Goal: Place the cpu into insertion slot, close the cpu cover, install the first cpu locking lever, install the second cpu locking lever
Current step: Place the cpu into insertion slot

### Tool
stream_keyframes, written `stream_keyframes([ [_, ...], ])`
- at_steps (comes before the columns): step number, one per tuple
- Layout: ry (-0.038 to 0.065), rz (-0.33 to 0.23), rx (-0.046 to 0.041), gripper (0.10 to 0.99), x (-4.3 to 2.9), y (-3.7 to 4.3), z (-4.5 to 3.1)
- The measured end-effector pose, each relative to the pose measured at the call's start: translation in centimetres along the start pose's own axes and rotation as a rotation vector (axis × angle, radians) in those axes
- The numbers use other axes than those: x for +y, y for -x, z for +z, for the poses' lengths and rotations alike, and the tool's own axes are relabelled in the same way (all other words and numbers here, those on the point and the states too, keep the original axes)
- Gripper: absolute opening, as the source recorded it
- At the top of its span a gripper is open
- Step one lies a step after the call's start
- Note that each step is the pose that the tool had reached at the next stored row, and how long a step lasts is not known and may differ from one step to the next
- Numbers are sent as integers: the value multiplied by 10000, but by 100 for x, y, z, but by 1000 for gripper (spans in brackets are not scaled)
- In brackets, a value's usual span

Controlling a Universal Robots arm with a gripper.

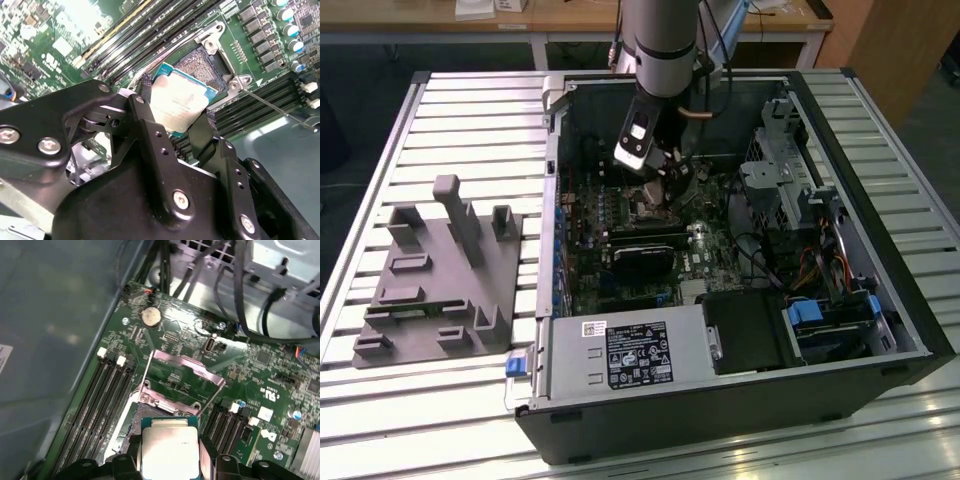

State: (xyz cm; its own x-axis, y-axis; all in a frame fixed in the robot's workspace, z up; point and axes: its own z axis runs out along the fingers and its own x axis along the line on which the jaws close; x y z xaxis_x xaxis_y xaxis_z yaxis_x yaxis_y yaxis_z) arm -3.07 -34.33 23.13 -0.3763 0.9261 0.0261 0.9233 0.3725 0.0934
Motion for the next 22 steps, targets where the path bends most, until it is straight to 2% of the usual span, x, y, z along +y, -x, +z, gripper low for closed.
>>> stream_keyframes([
  [22,92,3501,-328,541,-30,-7,92],
])
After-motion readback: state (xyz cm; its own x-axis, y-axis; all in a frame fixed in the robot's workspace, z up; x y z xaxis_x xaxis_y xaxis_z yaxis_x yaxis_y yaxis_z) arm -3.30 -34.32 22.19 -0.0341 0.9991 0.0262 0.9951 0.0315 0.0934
